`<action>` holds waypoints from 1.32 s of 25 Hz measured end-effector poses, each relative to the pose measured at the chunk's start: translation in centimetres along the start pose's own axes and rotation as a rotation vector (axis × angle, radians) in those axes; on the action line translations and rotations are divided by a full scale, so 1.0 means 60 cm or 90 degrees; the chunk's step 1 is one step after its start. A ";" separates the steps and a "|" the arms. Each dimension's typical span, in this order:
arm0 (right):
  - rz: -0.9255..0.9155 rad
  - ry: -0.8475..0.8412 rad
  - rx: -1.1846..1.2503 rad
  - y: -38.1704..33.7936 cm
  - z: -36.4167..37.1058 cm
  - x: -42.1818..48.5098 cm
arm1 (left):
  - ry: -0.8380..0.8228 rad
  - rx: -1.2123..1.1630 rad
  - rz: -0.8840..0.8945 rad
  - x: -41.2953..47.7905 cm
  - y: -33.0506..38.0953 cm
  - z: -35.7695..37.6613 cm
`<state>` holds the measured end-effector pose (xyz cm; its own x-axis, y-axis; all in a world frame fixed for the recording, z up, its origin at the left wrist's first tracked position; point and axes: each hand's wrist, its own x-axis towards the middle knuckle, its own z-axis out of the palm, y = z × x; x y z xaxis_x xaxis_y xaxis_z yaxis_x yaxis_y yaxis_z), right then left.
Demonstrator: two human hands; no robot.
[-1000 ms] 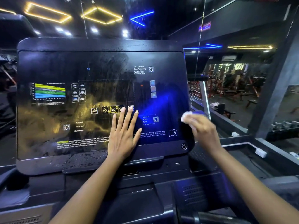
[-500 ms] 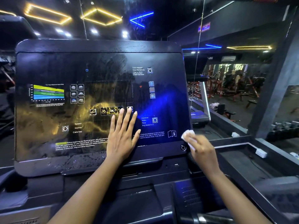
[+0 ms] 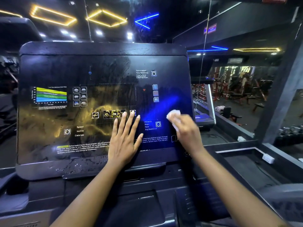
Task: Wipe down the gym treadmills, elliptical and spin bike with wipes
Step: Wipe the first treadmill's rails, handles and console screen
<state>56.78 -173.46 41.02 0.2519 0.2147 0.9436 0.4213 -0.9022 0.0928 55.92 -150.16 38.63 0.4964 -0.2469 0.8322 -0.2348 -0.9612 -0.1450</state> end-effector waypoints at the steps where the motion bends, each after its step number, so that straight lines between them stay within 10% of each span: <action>1: -0.028 -0.020 0.016 -0.010 -0.009 -0.048 | 0.001 -0.006 0.001 -0.001 0.000 0.000; 15: 0.157 0.092 0.131 0.020 0.064 0.315 | 0.055 0.003 -0.115 0.136 -0.111 -0.027; 24: -0.231 0.008 0.072 -0.114 0.105 0.237 | 0.063 0.042 -0.120 0.130 -0.114 -0.018; 29: -0.009 0.082 0.091 -0.045 0.097 0.365 | 0.067 0.047 -0.116 0.129 -0.111 -0.018; 33: -0.091 0.012 0.080 -0.100 0.132 0.368 | 0.072 0.041 -0.120 0.129 -0.113 -0.018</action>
<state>66.70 -160.33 58.77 0.1655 0.3285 0.9299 0.5567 -0.8094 0.1868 60.43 -145.42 46.63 0.4291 -0.0497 0.9019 -0.0914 -0.9958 -0.0114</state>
